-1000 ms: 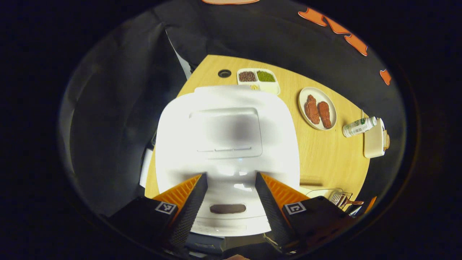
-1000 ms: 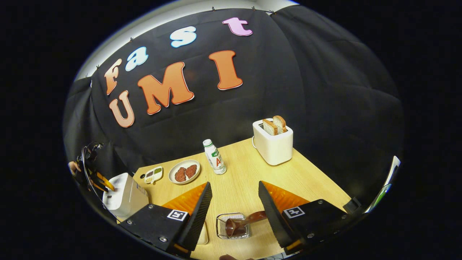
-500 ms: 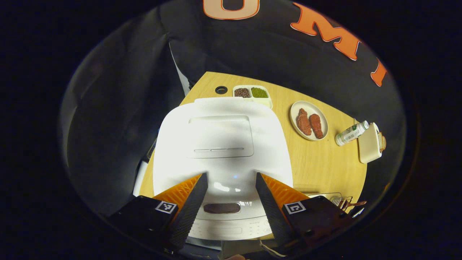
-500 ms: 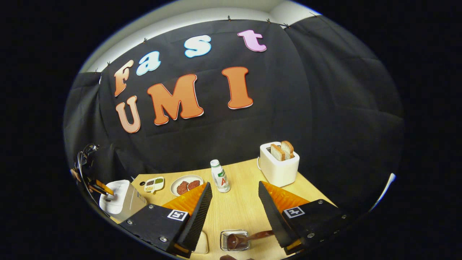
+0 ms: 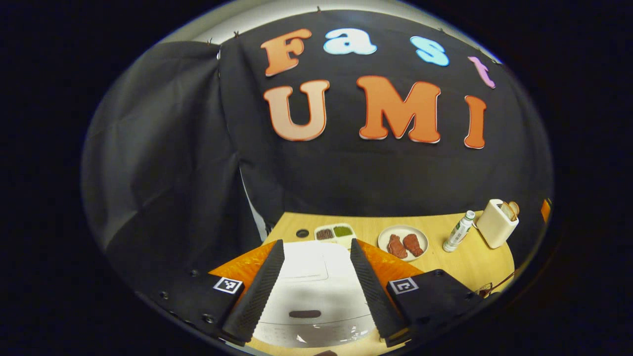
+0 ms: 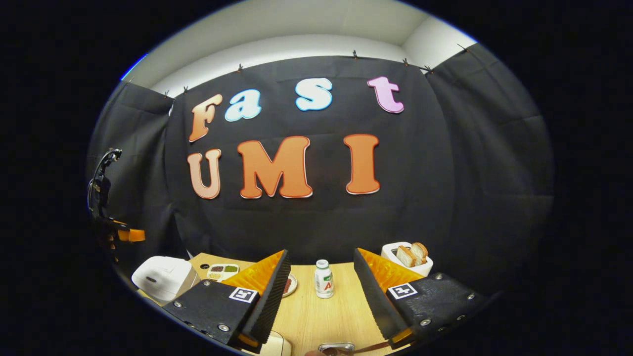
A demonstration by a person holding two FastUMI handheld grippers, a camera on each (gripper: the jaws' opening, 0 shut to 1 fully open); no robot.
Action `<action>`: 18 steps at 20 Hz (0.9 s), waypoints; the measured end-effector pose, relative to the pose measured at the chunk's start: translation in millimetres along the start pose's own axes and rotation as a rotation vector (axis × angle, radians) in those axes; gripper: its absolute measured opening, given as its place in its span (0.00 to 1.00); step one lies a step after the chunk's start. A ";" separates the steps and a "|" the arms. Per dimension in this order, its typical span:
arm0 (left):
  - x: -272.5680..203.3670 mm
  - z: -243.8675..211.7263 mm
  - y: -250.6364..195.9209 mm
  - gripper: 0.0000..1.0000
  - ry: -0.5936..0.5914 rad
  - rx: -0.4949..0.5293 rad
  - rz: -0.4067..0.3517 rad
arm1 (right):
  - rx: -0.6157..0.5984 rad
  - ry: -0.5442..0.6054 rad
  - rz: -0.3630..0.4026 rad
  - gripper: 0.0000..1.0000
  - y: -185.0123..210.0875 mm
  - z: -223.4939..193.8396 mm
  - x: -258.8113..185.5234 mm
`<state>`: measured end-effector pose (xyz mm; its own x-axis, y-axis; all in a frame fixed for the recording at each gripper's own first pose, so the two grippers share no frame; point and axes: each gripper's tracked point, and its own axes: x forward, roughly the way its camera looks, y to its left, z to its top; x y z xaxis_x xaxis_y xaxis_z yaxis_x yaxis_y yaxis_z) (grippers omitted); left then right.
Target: Close the left gripper, press the button to open the rice cooker; take a wooden spoon from the chopstick holder with the right hand, scoop a spoonful of rice and pour it into the rice cooker, then put the wooden spoon back into the chopstick holder.
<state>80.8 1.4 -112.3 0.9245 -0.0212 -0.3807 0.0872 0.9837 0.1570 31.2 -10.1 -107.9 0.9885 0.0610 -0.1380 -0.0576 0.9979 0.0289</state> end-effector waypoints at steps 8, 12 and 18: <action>-62.7 48.0 -28.4 0.99 -0.323 -0.027 -0.021 | -0.017 -0.028 0.066 0.81 37.5 -1.9 -1.4; -79.7 56.9 -46.3 0.96 -0.419 -0.035 -0.062 | -0.008 -0.025 0.070 0.81 40.1 -3.9 -6.7; -85.9 45.3 -66.9 0.96 -0.419 -0.050 -0.129 | 0.009 -0.055 0.049 0.81 35.6 3.2 -9.5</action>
<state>12.4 -70.7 -48.9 0.9788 -0.2048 0.0103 0.2032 0.9755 0.0839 20.2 24.7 -102.4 0.9908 0.1085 -0.0815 -0.1052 0.9935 0.0435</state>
